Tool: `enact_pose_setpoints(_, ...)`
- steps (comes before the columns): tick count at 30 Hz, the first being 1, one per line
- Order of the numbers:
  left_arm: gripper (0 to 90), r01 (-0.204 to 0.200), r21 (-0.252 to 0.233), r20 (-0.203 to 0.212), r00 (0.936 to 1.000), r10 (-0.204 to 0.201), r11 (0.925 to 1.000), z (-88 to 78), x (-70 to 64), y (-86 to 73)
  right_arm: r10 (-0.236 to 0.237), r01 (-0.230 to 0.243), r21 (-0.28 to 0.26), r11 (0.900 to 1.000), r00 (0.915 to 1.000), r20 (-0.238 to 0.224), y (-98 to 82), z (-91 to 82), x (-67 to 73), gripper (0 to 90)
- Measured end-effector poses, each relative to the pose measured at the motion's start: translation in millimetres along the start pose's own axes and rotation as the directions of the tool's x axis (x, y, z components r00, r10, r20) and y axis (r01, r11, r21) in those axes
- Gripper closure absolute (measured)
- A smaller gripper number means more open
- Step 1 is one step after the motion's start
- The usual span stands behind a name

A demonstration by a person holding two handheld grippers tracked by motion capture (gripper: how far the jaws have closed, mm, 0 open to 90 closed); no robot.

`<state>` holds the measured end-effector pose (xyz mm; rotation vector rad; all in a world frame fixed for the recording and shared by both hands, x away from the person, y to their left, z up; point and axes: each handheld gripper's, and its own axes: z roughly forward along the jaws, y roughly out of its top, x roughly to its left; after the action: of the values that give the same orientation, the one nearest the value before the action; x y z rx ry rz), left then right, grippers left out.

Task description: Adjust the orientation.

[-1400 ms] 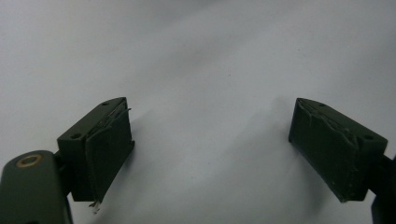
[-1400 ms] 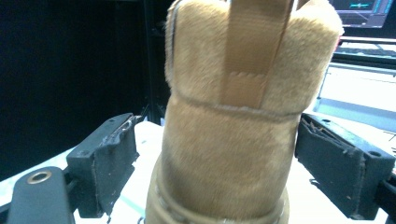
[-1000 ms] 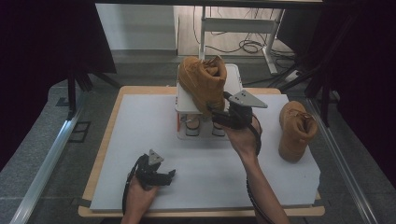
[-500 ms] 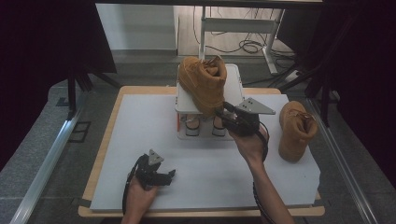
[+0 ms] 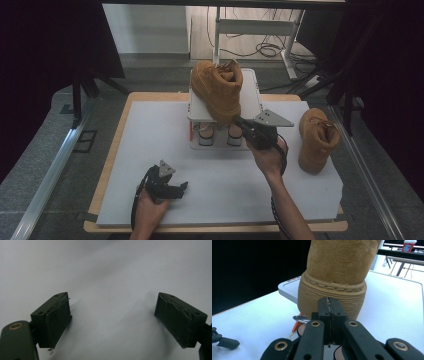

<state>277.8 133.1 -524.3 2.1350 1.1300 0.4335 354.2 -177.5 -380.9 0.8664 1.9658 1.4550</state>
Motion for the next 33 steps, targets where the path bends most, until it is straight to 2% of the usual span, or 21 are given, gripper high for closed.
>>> enact_pose_setpoints(12,13.2,0.000,0.000,0.000,1.0000,0.000,1.0000,0.0,0.0,0.1,-0.003,0.003,0.010,1.000,1.0000,0.008,-1.9,0.5,-0.2,89.3)
enact_pose_setpoints(16,13.2,0.000,0.000,0.000,1.0000,0.000,1.0000,0.1,0.0,0.1,-0.007,0.007,0.012,1.000,1.0000,-0.002,-0.9,3.1,1.8,89.4)
enact_pose_setpoints(33,13.2,0.003,-0.004,0.001,1.0000,-0.003,1.0000,0.3,-0.2,0.0,-0.056,0.057,0.028,0.998,0.9977,-0.038,9.2,33.8,28.0,89.5)
